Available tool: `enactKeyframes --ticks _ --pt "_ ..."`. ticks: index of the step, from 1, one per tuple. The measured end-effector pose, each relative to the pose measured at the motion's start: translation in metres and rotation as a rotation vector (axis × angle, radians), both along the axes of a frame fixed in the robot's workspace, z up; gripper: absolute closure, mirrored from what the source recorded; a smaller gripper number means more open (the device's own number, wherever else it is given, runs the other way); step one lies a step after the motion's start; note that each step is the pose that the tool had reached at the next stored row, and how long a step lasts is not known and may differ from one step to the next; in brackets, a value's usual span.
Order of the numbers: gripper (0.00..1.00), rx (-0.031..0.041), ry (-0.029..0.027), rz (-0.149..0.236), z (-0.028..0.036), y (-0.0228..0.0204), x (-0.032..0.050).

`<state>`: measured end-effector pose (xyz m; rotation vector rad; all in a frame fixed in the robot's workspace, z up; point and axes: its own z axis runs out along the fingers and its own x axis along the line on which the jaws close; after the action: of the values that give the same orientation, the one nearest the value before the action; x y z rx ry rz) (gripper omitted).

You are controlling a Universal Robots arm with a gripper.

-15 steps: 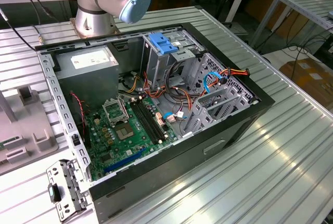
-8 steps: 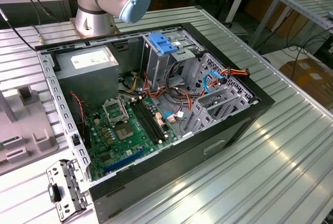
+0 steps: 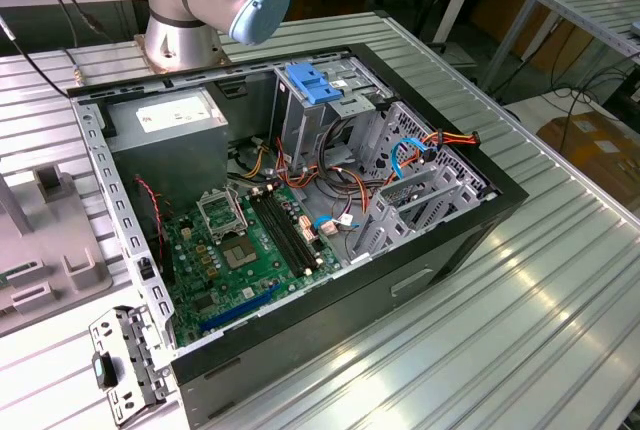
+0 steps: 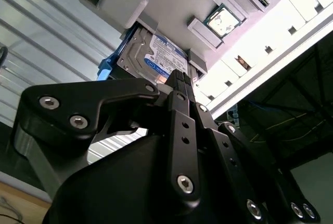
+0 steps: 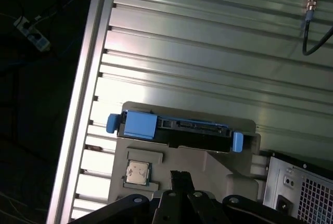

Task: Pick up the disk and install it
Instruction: 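Pick up the disk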

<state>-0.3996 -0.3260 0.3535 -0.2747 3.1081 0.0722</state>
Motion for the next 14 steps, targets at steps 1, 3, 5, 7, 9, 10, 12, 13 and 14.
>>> enactKeyframes --ticks 1,3,5,7,9,10,12,13,14 --pt "0.89 0.0000 0.0000 0.003 0.0000 0.0000 0.0000" --pt "0.89 0.0000 0.0000 0.013 0.0000 0.0000 0.0000" --pt "0.89 0.0000 0.0000 0.028 0.0000 0.0000 0.0000" --pt "0.89 0.0000 0.0001 0.040 0.0000 0.0000 0.0000" --pt "0.89 0.0000 0.0000 0.051 0.0000 0.0000 0.0000" --pt "0.89 -0.0001 0.0000 0.056 0.0000 0.0000 0.0000" --pt "0.89 0.0000 0.0001 0.071 0.0000 0.0000 0.0000" --pt "0.89 0.0000 0.0001 0.074 0.0000 0.0000 0.0000" --pt "0.89 0.0000 0.0001 0.087 0.0000 0.0000 0.0000"
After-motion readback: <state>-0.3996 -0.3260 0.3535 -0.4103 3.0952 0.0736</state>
